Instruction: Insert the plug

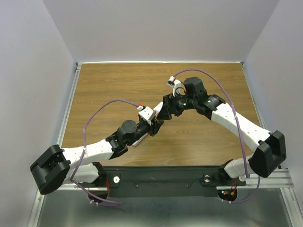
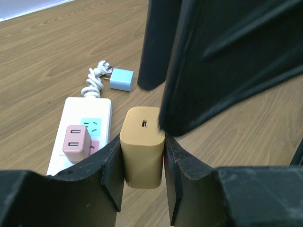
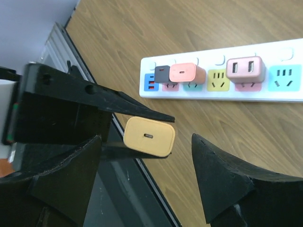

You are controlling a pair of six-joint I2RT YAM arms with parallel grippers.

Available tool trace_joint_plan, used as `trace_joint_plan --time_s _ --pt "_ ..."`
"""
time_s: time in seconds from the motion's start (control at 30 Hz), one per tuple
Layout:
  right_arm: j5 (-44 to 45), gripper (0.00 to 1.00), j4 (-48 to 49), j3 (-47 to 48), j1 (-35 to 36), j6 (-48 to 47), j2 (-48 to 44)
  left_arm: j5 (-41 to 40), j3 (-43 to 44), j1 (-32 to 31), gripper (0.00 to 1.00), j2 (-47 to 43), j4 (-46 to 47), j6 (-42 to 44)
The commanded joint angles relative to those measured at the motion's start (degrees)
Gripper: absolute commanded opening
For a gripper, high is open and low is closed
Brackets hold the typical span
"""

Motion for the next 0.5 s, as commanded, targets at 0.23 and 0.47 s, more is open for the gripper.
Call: trace_joint_plan --time_s 0.23,0.47 --pt "2.58 0.81 -0.73 3.21 4.37 -1.88 4.73 -1.48 3.57 -1.02 0.0 0.44 3.17 2.05" --pt "3.19 0.73 -3.72 2.68 4.28 -2.67 5.09 -4.02 3.13 -1.11 0.0 -0.09 2.37 2.84"
